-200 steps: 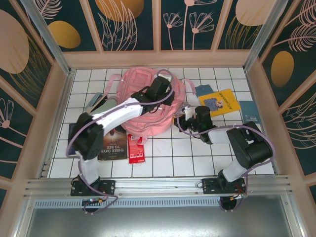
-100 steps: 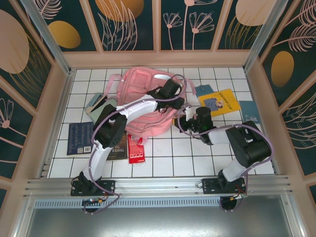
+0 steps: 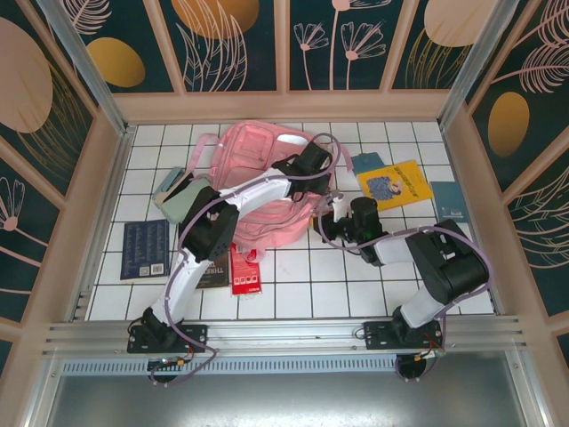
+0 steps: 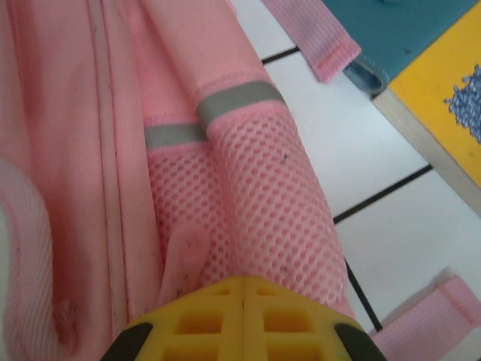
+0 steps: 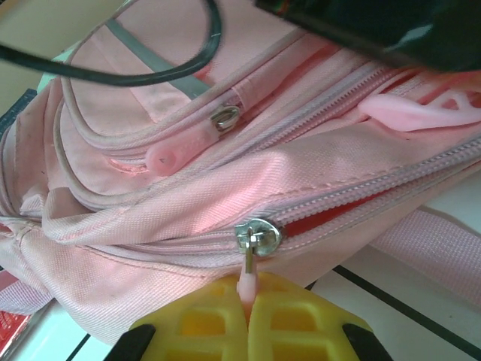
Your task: Pack the student bag
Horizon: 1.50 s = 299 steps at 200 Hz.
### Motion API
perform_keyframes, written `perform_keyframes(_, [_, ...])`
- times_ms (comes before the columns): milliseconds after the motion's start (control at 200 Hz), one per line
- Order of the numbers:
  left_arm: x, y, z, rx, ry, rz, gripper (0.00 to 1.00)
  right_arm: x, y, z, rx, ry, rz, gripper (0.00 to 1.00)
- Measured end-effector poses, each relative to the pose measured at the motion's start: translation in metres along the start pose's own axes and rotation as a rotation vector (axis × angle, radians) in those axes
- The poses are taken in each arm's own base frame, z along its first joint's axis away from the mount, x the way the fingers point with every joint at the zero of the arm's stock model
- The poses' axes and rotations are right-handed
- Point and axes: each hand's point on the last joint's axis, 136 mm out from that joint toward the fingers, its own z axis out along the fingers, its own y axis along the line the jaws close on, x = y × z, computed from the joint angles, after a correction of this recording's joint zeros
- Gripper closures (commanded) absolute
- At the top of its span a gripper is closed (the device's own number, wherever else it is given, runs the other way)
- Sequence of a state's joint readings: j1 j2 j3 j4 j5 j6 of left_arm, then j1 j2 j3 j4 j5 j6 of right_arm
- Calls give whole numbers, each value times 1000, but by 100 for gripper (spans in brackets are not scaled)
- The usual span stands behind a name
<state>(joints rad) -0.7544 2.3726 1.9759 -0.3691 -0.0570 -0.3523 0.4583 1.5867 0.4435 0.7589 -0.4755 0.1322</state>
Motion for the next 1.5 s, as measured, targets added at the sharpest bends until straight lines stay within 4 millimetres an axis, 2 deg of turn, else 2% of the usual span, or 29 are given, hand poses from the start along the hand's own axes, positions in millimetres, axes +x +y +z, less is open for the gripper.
perform_keyframes(140, [-14, 6, 17, -10, -26, -33, 100, 1, 21, 4, -22, 7, -40, 100])
perform_keyframes(215, [-10, 14, 29, -24, -10, -55, 100, 3, 30, 6, -28, 11, -60, 100])
perform_keyframes(380, [-6, 17, 38, -39, 15, -83, 100, 15, 30, 6, 16, 41, -66, 100])
perform_keyframes(701, [-9, 18, 34, -43, 5, -90, 100, 14, 24, 1, 7, 32, -42, 100])
perform_keyframes(881, [-11, 21, 56, -76, 23, -113, 100, 18, 23, 2, 39, 43, -45, 100])
perform_keyframes(976, [-11, 22, 57, -85, 24, -126, 100, 26, 37, 6, 27, 67, -68, 100])
perform_keyframes(1136, [-11, 22, 57, -85, 24, -146, 100, 36, 82, 16, -58, 102, -139, 100])
perform_keyframes(1291, [-11, 23, 57, -85, 23, -159, 100, 42, 122, 40, -145, 136, -186, 100])
perform_keyframes(1356, [-11, 23, 57, -87, 23, -163, 100, 45, 131, 50, -160, 152, -196, 100])
perform_keyframes(1496, [-11, 29, 58, -95, 23, -173, 100, 45, 136, 65, -158, 160, -192, 100])
